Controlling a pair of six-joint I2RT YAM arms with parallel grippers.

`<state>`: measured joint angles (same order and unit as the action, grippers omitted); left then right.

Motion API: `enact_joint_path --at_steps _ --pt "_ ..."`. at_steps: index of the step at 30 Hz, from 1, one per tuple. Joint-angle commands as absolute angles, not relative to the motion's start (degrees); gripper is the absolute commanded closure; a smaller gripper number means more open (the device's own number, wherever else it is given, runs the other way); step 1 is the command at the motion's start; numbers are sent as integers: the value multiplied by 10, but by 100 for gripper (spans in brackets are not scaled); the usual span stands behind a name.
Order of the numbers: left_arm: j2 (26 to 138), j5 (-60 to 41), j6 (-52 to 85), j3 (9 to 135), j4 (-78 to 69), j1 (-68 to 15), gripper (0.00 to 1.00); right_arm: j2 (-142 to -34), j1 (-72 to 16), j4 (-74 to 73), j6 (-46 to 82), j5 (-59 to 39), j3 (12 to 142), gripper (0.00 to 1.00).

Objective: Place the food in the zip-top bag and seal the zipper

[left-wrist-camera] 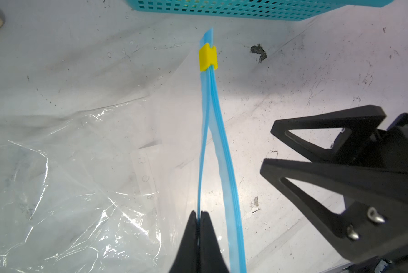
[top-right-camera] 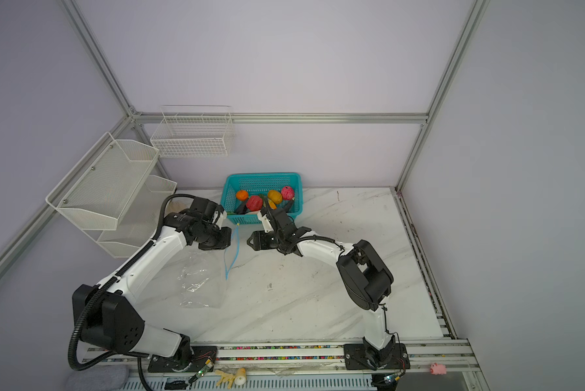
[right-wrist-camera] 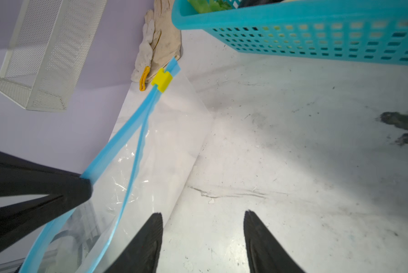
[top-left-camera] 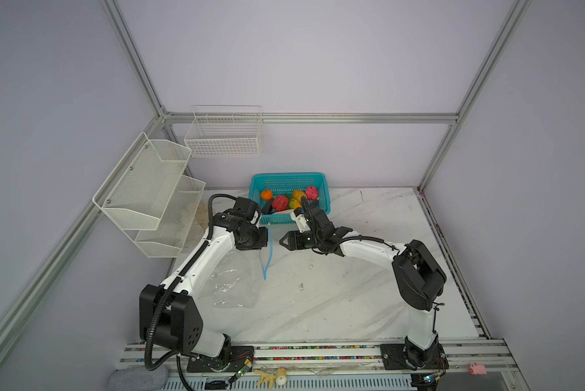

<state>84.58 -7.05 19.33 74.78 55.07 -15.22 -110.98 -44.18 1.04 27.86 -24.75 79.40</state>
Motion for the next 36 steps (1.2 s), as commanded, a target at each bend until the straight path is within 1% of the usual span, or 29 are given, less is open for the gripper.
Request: enact_joint_path --at_steps 1,6,20,29,36 --pt "851 -60 189 808 551 -162 100 -1087 -447 21 324 -295 795 42" --pt "860 -57 199 807 544 -169 100 -1097 -448 -3 366 -324 798 42" --pt "853 -51 202 815 544 -185 100 -1167 -464 29 366 -336 847 47" --pt "845 19 187 856 580 -216 100 -1217 -474 49 356 -327 878 50" --pt "816 73 180 869 597 -221 100 -1268 -481 39 367 -336 928 52"
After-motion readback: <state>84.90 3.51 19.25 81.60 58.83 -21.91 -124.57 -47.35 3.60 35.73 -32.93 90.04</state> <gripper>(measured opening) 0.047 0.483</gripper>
